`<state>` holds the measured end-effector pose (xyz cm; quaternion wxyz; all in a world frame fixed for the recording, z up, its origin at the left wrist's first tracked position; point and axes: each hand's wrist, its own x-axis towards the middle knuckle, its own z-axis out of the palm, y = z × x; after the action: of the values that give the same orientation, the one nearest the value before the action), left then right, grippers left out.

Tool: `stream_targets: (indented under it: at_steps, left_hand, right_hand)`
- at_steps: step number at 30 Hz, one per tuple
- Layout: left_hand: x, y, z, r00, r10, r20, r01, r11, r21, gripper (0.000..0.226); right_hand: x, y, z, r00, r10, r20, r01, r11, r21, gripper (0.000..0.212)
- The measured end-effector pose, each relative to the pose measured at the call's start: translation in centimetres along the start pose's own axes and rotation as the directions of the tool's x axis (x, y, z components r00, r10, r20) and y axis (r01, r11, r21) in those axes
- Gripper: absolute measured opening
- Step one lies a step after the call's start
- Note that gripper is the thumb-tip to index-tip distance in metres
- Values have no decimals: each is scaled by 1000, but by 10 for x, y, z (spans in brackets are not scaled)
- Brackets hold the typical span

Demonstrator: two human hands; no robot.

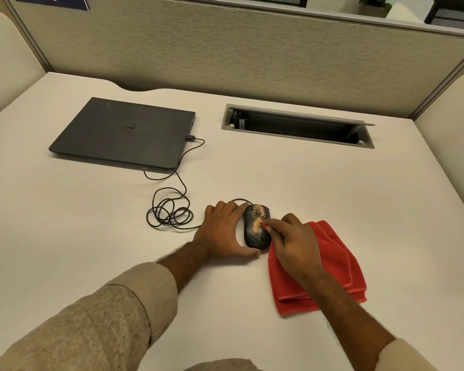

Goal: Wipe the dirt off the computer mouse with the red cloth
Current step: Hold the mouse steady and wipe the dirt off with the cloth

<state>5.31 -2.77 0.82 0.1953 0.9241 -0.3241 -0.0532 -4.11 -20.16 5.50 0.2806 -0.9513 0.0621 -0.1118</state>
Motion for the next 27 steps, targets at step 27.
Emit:
stream_targets:
  at_steps: [27]
  left_hand:
    - [1, -2, 3, 1000, 15, -13, -16, 999, -35, 115]
  right_hand:
    - [-15, -33, 11, 987, -150, 56, 160, 913, -376, 13]
